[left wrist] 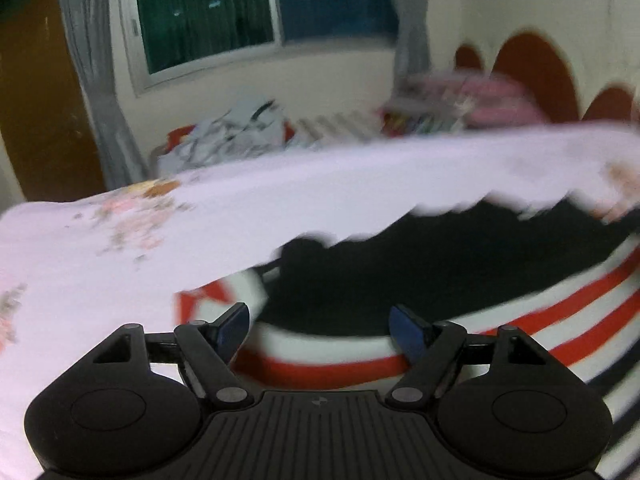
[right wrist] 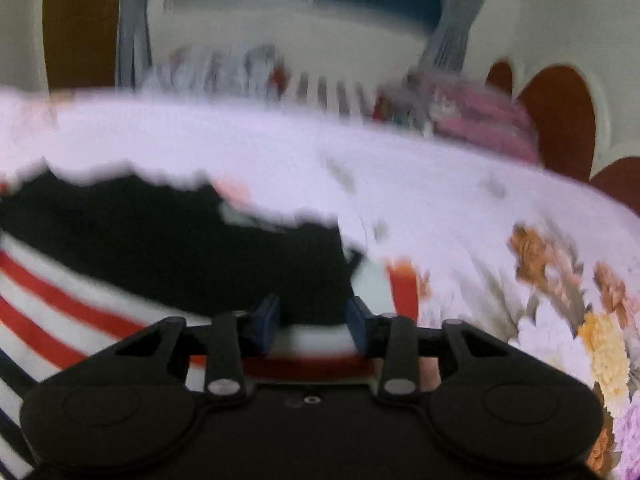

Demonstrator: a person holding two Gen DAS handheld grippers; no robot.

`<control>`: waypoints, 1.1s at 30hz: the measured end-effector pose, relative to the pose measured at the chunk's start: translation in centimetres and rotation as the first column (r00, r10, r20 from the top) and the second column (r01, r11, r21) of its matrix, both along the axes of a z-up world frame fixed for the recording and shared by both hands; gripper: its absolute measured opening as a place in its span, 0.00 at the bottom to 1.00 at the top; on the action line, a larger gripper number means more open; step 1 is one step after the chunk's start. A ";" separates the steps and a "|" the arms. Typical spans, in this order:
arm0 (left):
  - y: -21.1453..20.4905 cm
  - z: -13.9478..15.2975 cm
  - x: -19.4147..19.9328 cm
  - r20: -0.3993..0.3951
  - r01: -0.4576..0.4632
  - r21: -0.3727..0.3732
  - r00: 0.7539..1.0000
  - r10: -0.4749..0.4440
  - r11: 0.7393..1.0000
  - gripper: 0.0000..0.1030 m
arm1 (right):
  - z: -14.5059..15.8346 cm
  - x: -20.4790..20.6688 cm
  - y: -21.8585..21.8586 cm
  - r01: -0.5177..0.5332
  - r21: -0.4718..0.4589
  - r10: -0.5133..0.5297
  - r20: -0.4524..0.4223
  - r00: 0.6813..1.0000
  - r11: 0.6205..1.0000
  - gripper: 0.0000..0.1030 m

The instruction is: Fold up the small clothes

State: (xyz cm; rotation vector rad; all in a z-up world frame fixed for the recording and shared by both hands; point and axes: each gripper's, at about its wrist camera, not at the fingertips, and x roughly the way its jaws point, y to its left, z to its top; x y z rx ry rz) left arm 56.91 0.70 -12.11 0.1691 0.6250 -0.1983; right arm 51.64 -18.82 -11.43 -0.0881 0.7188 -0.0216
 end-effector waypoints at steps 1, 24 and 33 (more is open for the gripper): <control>-1.2 0.3 -0.7 0.002 0.033 -0.016 0.999 -0.033 0.999 0.75 | -0.1 -0.1 1.3 -0.035 0.032 0.035 -0.010 0.999 0.999 0.37; -4.5 -1.8 -10.9 -0.126 0.101 -0.025 0.987 -0.104 0.995 0.75 | -1.9 -6.7 7.7 -0.100 0.055 0.106 -0.123 0.987 0.994 0.38; -2.5 -2.0 -12.3 -0.137 0.046 0.030 0.990 -0.042 0.998 0.75 | -2.6 -9.4 6.6 -0.052 0.043 0.056 -0.116 0.992 0.998 0.36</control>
